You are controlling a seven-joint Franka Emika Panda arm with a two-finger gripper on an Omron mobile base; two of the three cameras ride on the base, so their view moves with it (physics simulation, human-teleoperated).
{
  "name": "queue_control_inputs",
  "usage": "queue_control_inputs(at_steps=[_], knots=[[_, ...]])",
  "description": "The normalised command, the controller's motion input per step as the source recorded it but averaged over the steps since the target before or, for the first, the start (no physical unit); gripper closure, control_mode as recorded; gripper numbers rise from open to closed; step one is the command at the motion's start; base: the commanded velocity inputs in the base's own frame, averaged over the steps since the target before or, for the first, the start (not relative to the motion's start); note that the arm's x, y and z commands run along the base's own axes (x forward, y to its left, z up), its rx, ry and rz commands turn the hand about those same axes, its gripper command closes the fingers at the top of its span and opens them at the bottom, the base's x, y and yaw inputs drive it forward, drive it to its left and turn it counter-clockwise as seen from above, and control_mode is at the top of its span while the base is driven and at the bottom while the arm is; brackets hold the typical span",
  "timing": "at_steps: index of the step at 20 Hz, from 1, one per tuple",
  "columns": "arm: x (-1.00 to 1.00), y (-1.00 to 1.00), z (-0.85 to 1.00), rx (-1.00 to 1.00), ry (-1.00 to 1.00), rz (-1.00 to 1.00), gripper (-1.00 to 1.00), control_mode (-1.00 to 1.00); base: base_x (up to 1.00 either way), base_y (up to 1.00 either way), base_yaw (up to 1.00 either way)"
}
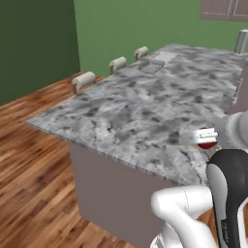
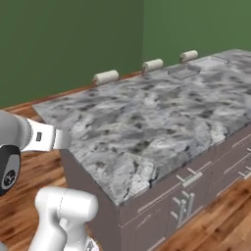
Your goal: Place the cold items (carrot and tomato) from the fridge in one tupperware on the dining counter. Place the warm items (kebab skewer and hot dog) in the stove area in another tupperware.
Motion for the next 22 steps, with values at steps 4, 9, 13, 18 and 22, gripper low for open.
queue_control_inputs(at_steps=[4, 9, 13, 18, 22], knots=[[0.0, 0.0, 0.0, 0.0, 0.0, 0.0, 1.0, 1.0, 0.37, 1.0, -0.03], [0.0, 0.0, 0.0, 0.0, 0.0, 0.0, 1.0, 1.0, 0.38, 1.0, -0.05], [0.0, 0.0, 0.0, 0.0, 0.0, 0.0, 1.0, 1.0, 0.39, 1.0, -0.05], [0.0, 0.0, 0.0, 0.0, 0.0, 0.0, 1.0, 1.0, 0.41, 1.0, -0.07], [0.0, 0.0, 0.0, 0.0, 0.0, 0.0, 1.0, 1.0, 0.44, 1.0, -0.12]])
